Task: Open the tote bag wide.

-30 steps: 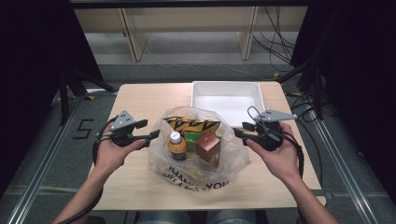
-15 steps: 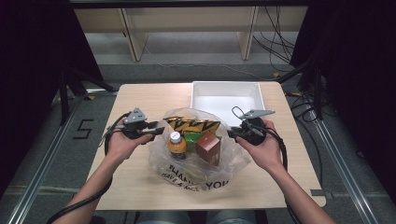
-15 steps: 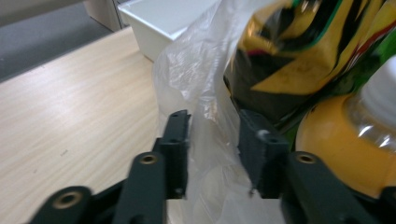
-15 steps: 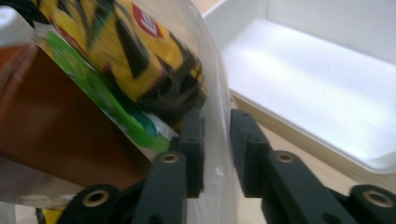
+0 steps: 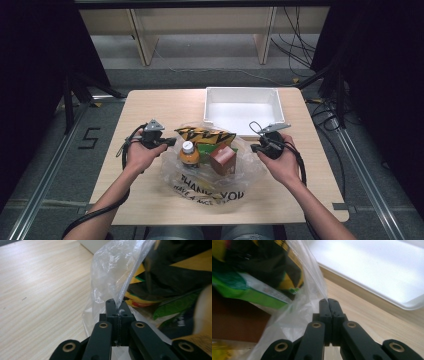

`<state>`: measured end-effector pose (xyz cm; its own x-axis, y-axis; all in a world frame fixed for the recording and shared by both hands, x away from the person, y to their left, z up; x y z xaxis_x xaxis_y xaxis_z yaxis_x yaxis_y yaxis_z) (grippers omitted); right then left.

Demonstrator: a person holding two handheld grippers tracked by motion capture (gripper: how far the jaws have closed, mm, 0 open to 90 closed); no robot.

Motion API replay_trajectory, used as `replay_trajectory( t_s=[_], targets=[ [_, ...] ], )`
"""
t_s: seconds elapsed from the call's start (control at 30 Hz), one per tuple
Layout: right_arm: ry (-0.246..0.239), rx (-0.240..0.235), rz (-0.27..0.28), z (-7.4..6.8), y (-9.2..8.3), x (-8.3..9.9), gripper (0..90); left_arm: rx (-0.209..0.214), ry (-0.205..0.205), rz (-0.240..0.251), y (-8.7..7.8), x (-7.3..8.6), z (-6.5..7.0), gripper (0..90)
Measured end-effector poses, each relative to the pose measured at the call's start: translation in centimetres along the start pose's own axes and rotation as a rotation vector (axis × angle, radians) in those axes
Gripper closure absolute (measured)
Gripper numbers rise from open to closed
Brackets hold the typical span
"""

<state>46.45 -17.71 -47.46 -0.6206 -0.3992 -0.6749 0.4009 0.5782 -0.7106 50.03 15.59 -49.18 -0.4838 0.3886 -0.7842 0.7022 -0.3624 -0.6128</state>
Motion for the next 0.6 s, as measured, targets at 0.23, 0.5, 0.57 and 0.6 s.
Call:
replay_trajectory(
  t_s=[0.23, 0.5, 0.57, 0.6],
  targets=[
    [0.014, 0.034, -0.023, 0.7, 0.8, 0.4, 90.0, -0.024, -0.003, -0.056, 1.5, 1.0, -0.1, 88.9],
    [0.007, 0.032, -0.050, 0.6, 2.0, 1.0, 90.0, -0.045, 0.015, -0.094, 2.5, 2.1, 0.2, 87.3],
    [-0.012, 0.035, -0.050, 0.7, 2.0, 1.1, 90.0, -0.048, 0.017, -0.103, 2.5, 2.2, 0.3, 87.3],
    [0.023, 0.030, -0.051, 0.4, 2.1, 1.2, 90.0, -0.054, 0.042, -0.108, 2.4, 2.3, 0.2, 87.2]
  ],
)
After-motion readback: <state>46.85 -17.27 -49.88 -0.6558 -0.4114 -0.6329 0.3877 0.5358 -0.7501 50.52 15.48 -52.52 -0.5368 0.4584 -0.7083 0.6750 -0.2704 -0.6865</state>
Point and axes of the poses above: each handheld gripper's, and its own axes: y roughly forward along the jaws, x roughly out of its underside, z roughly to its right, the point moved 6 cm from there along y, roughly forward along the jaws, and after that the axes turned 13 degrees about -x, right-handed, at the moved point
